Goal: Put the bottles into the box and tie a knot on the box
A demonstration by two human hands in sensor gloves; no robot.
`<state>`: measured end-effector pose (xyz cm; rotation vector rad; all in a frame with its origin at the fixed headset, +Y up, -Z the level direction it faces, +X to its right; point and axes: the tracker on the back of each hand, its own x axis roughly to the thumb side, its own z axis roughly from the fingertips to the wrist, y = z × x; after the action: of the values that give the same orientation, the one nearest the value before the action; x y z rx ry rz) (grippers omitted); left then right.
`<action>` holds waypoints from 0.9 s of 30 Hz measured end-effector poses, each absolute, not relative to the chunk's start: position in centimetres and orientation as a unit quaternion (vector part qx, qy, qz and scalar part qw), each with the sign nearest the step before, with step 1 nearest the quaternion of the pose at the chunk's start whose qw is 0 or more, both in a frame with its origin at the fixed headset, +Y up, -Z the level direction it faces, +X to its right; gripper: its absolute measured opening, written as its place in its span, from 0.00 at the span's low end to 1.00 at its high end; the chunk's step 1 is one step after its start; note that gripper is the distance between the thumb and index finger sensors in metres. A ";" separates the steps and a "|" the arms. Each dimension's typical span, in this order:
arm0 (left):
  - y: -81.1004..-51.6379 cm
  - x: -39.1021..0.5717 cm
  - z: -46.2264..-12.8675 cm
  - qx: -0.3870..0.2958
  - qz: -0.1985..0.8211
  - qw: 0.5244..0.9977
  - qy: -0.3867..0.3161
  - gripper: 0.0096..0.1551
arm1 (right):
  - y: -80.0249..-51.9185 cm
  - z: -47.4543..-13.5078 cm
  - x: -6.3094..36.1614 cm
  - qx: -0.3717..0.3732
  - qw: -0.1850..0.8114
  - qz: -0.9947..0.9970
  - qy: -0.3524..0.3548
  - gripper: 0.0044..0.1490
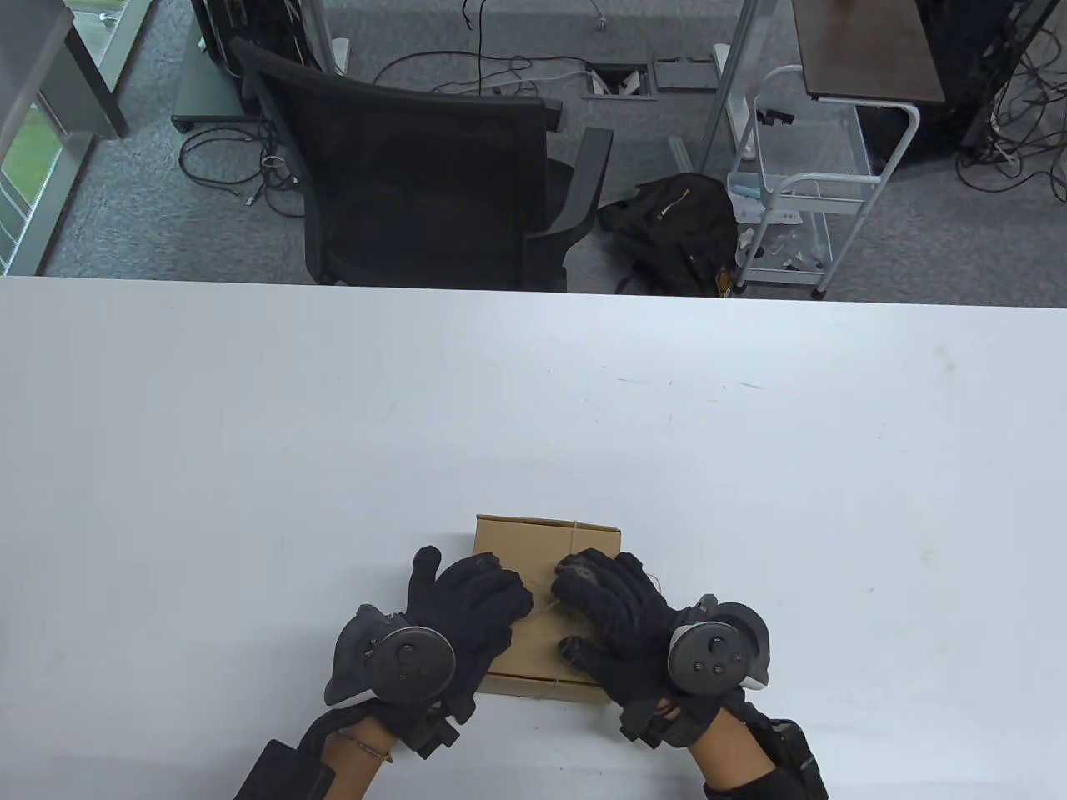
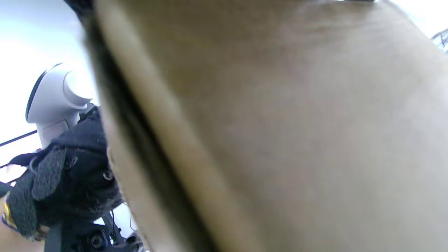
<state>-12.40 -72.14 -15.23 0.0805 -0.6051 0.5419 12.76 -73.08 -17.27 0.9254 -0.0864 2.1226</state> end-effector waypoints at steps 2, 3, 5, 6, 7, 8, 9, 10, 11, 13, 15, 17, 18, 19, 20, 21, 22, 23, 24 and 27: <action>-72.1 -12.4 -15.3 0.028 0.266 0.915 -0.302 0.29 | -73.3 -17.1 12.4 0.373 0.373 0.849 -0.019 0.45; -72.1 -12.5 -15.3 0.024 0.267 0.915 -0.302 0.28 | -73.4 -17.0 12.2 0.377 0.358 0.854 -0.013 0.44; -72.2 -12.7 -15.4 0.025 0.280 0.912 -0.299 0.29 | -73.6 -16.8 11.5 0.388 0.295 0.873 0.020 0.45; -72.2 -12.8 -15.4 0.024 0.284 0.911 -0.298 0.29 | -73.7 -16.7 11.4 0.391 0.279 0.877 0.024 0.46; -72.1 -13.0 -15.5 0.027 0.293 0.909 -0.296 0.28 | -73.6 -16.7 11.3 0.386 0.270 0.882 0.019 0.45; -72.0 -13.2 -15.6 0.027 0.299 0.907 -0.294 0.28 | -73.6 -16.7 11.3 0.387 0.269 0.881 0.022 0.44; -71.8 -13.5 -15.6 0.028 0.310 0.904 -0.292 0.28 | -73.6 -16.7 11.4 0.387 0.270 0.881 0.026 0.44; -71.6 -14.1 -15.7 0.047 0.329 0.903 -0.271 0.29 | -73.7 -16.8 11.4 0.383 0.276 0.881 0.030 0.44; -71.3 -14.7 -15.9 0.070 0.347 0.904 -0.241 0.29 | -73.7 -16.8 11.4 0.383 0.280 0.880 0.030 0.44; -71.2 -15.5 -16.2 0.089 0.363 0.909 -0.185 0.34 | -73.7 -16.8 11.4 0.383 0.277 0.881 0.031 0.43; -71.4 -15.6 -16.5 0.071 0.342 0.925 -0.152 0.39 | -73.7 -16.8 11.3 0.384 0.272 0.882 0.030 0.43; -71.8 -15.0 -16.8 0.060 0.309 0.936 -0.156 0.40 | -73.7 -16.8 11.2 0.386 0.263 0.884 0.029 0.44; -72.0 -14.5 -16.9 0.049 0.282 0.945 -0.160 0.39 | -73.7 -16.8 11.1 0.386 0.262 0.884 0.029 0.44; -72.2 -14.2 -16.9 0.046 0.267 0.949 -0.160 0.38 | -73.7 -16.8 11.1 0.385 0.261 0.885 0.029 0.44; -72.3 -13.7 -16.9 0.042 0.251 0.953 -0.163 0.38 | -73.6 -16.8 11.1 0.385 0.260 0.885 0.028 0.44; -72.1 -13.5 -16.8 0.048 0.248 0.953 -0.165 0.35 | -73.7 -16.7 11.1 0.386 0.260 0.885 0.028 0.44; -71.8 -12.9 -16.6 0.044 0.264 0.949 -0.168 0.30 | -73.6 -16.7 11.0 0.384 0.259 0.886 0.028 0.45; -71.7 -12.5 -16.4 0.045 0.252 0.952 -0.167 0.26 | -73.7 -16.7 11.0 0.383 0.257 0.887 0.028 0.45; -71.6 -12.0 -16.1 0.051 0.218 0.959 -0.175 0.26 | -73.6 -16.7 10.9 0.385 0.255 0.887 0.029 0.46; -71.7 -11.3 -15.8 0.066 0.166 0.963 -0.199 0.25 | -73.5 -16.6 11.1 0.393 0.266 0.880 0.014 0.46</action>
<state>-11.30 -71.68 -15.81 0.1343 -0.4036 0.3367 11.06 -73.49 -16.60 1.0601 0.0390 2.3776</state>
